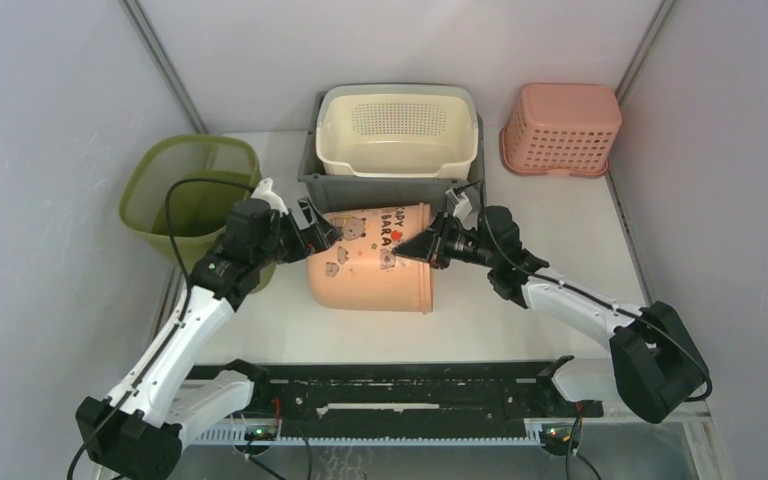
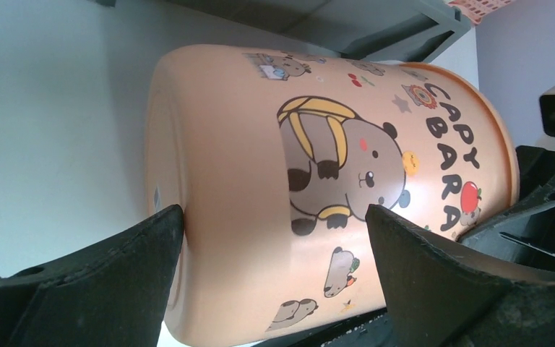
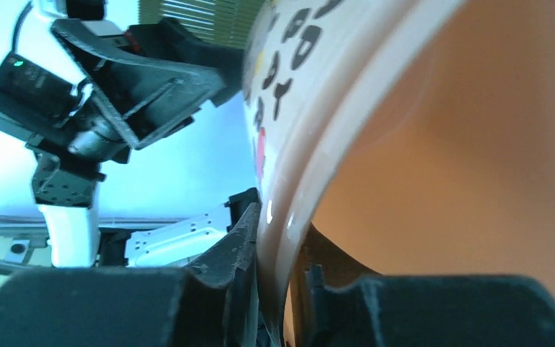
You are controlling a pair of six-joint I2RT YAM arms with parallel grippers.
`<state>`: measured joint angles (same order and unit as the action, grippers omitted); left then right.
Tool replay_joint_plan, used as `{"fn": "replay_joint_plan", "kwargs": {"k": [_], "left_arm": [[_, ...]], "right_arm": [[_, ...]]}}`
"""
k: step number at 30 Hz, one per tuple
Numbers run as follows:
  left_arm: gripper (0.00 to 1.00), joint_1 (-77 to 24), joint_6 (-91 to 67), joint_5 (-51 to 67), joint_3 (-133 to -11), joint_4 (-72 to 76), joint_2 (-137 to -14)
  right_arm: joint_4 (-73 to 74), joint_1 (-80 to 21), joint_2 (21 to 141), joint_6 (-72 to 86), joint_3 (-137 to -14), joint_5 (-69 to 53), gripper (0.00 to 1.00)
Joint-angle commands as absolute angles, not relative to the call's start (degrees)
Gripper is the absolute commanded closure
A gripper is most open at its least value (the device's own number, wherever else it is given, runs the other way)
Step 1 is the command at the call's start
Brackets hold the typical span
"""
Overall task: Turn the large container upside down
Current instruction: Turn the container upside down at the center of the board.
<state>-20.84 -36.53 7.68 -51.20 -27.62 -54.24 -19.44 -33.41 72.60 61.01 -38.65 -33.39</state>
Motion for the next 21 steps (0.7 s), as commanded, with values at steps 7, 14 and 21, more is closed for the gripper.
{"fn": "replay_joint_plan", "kwargs": {"k": [7,14,21], "left_arm": [[0.00,-20.74,-41.00,14.29,-49.05,-20.20,-54.32],[0.00,-20.71,-41.66,14.73,-51.95,-21.52,-52.26],[0.01,-20.36,-41.50,14.82,-55.81,-24.45,-50.37]], "right_arm": [[-31.24,-35.04,77.04,65.82,-39.42,-35.14,0.94],[-46.47,-35.73,83.03,73.80,-37.53,-37.72,1.00],[-58.25,-37.87,91.31,79.88,-38.06,-37.81,0.88]]}}
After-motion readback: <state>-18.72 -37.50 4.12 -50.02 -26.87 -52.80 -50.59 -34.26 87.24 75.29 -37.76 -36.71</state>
